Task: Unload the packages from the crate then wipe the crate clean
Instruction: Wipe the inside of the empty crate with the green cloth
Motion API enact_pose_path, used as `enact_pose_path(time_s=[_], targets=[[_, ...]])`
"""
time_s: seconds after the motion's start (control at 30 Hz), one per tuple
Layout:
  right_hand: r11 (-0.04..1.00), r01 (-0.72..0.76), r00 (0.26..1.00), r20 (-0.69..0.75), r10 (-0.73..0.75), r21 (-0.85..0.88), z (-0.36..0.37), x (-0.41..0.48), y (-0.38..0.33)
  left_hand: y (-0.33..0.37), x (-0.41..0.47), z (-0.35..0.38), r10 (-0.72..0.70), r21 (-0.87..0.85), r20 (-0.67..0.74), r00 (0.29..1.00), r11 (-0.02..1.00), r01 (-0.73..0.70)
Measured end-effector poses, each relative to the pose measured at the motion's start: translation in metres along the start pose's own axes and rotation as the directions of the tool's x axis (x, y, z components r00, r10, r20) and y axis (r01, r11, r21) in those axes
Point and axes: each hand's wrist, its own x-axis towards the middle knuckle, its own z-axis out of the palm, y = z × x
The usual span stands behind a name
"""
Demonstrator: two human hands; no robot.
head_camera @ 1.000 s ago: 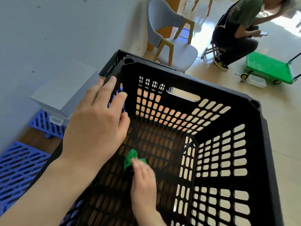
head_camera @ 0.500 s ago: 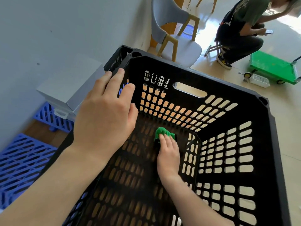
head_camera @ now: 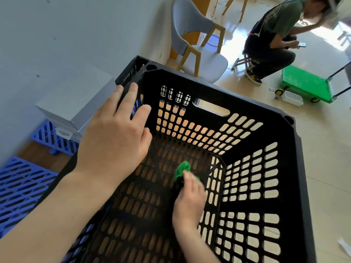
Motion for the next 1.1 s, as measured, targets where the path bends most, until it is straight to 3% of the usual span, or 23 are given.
enact_pose_path(time_s=[0.1, 0.23, 0.37, 0.5, 0.7, 0.77, 0.83, 0.93, 1.0, 1.1], targets=[[0.993, -0.075, 0.997, -0.016, 0.074, -0.095, -0.006, 0.066, 0.017, 0.0, 0.002, 0.001, 0.001, -0.01, 0.005, 1.0, 1.0, -0.001], [0.97, 0.016, 0.995, 0.099, 0.009, -0.242, -0.003, 0.1, 0.053, 0.0, 0.003, 0.002, -0.015, -0.003, -0.004, 1.0, 1.0, 0.015], [0.959, -0.031, 0.998, 0.047, 0.045, -0.28, 0.013, 0.053, 0.045, 0.001, 0.005, 0.003, -0.013, 0.007, -0.012, 1.0, 1.0, 0.013], [0.984, -0.014, 1.0, 0.01, 0.016, -0.176, 0.017, -0.014, 0.028, 0.001, 0.005, 0.002, -0.015, 0.016, -0.003, 1.0, 1.0, 0.015], [0.979, 0.17, 0.985, 0.006, -0.17, -0.114, 0.016, -0.092, 0.018, 0.002, 0.002, 0.001, 0.008, 0.024, 0.019, 1.0, 1.0, -0.008], [0.989, 0.132, 0.991, 0.017, -0.131, -0.07, 0.011, -0.082, 0.015, 0.001, 0.001, 0.001, 0.017, 0.024, 0.028, 0.999, 1.0, -0.017], [1.0, -0.014, 1.0, -0.002, 0.014, 0.002, 0.004, -0.056, 0.008, 0.0, 0.001, 0.001, 0.022, 0.031, 0.035, 0.999, 0.999, -0.023], [0.985, -0.172, 0.976, -0.133, 0.175, 0.035, -0.006, 0.006, 0.002, 0.0, 0.0, 0.002, 0.02, 0.037, 0.034, 0.999, 0.999, -0.022], [0.981, -0.184, 0.976, -0.129, 0.175, -0.063, -0.01, 0.051, 0.011, 0.001, 0.001, 0.002, 0.018, 0.036, 0.034, 0.999, 0.999, -0.02], [0.954, -0.144, 0.986, 0.046, 0.162, -0.264, -0.014, 0.09, 0.04, 0.002, 0.001, 0.002, 0.014, 0.032, 0.034, 0.999, 0.999, -0.016]])
